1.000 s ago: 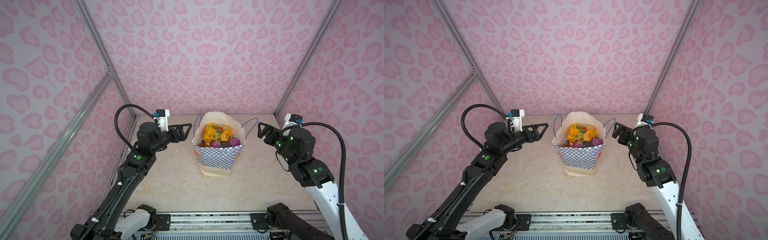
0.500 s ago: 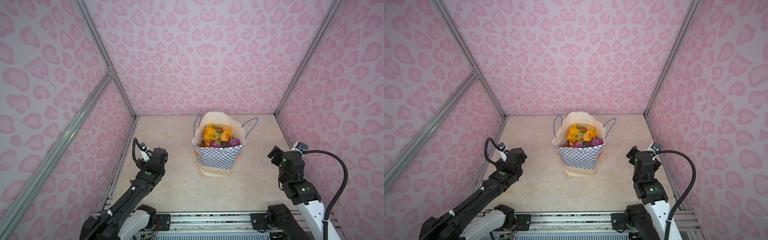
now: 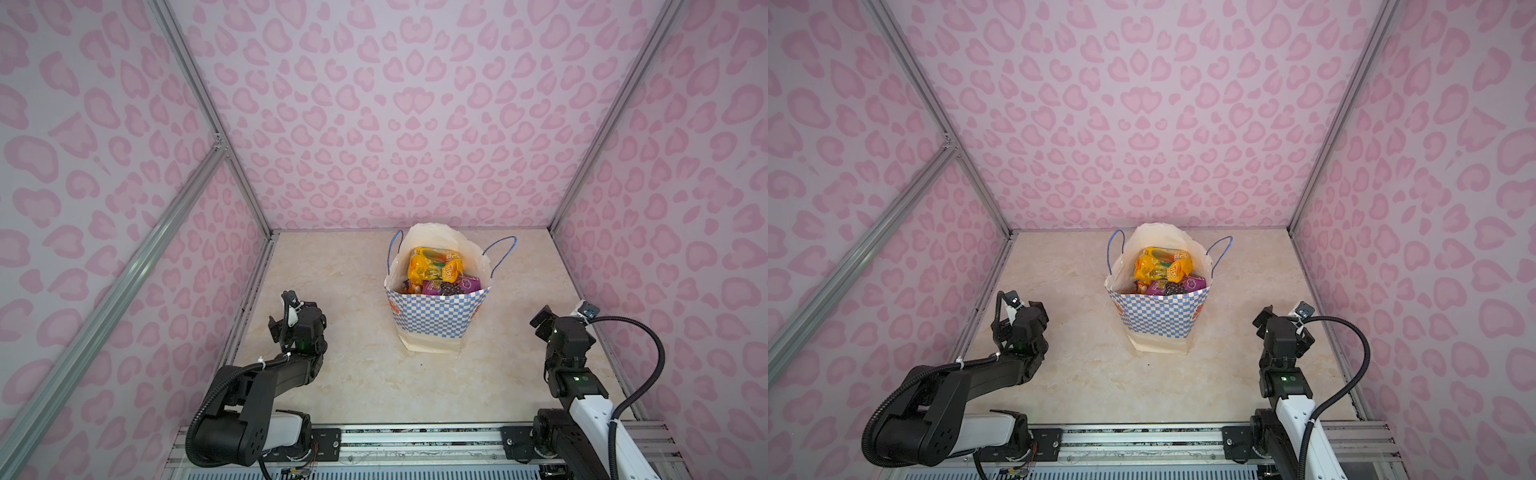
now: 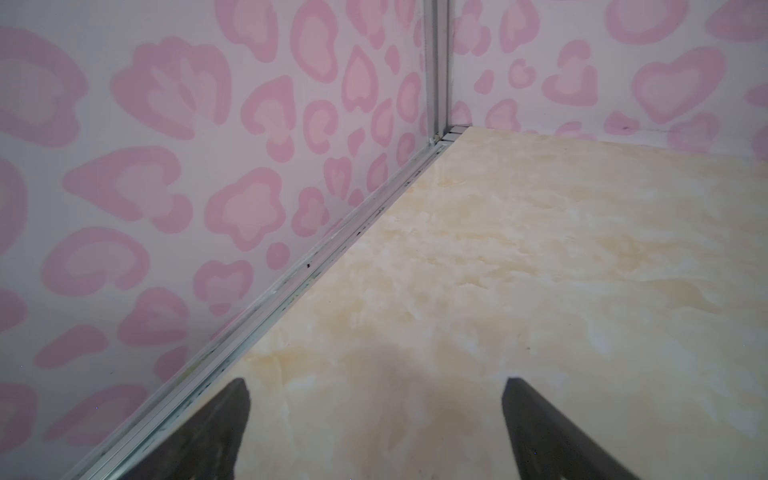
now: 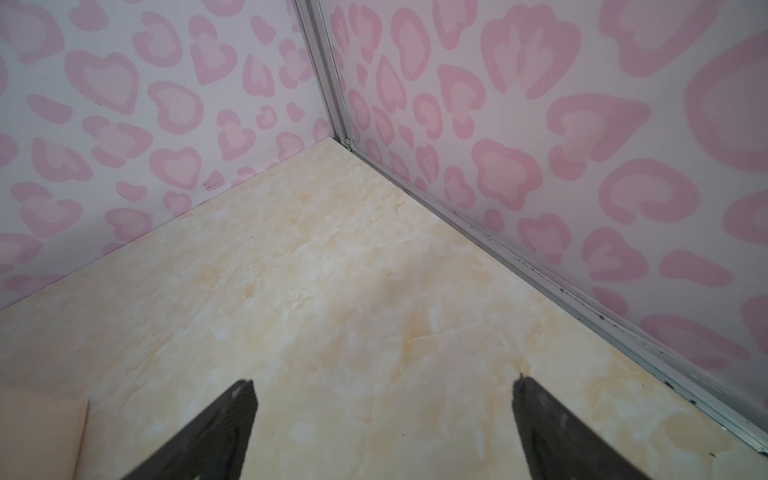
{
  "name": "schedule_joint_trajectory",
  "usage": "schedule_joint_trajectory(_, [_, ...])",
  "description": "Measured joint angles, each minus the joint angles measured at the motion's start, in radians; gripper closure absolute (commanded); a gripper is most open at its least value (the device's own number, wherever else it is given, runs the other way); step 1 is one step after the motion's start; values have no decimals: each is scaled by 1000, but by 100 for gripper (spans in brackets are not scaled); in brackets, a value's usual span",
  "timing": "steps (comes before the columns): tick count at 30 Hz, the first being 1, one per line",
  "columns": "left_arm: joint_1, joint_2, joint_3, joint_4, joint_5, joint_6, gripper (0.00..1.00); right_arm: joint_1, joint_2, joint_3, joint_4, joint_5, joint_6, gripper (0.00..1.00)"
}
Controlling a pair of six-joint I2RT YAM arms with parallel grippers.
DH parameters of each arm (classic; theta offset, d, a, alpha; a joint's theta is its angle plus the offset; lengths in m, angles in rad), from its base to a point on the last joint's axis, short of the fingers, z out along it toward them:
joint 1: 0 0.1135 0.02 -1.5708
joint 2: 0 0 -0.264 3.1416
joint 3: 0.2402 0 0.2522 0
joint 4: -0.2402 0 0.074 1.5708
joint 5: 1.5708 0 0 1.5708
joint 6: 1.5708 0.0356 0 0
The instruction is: Place the snacks into the paper bag
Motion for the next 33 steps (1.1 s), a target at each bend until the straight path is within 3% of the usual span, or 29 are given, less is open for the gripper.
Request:
schedule_joint_trajectory(5, [48, 43, 10, 114, 225, 55, 3, -2, 235, -130, 354, -5, -110, 2])
schedule_joint_trajectory(8, [116, 82, -14, 184, 315, 40, 3, -3, 457, -110, 556, -47, -189, 1])
schedule_joint_trajectory(14, [132, 95, 32, 178, 435, 37, 3, 0, 851, -65, 977, -194, -290, 0])
schedule_joint_trajectory(21, [129, 96, 35, 168, 462, 37, 3, 5, 863, 0, 1018, -431, -393, 0])
schedule_joint_trajectory(33, [128, 104, 52, 152, 476, 42, 3, -16, 880, 64, 952, -507, -402, 0])
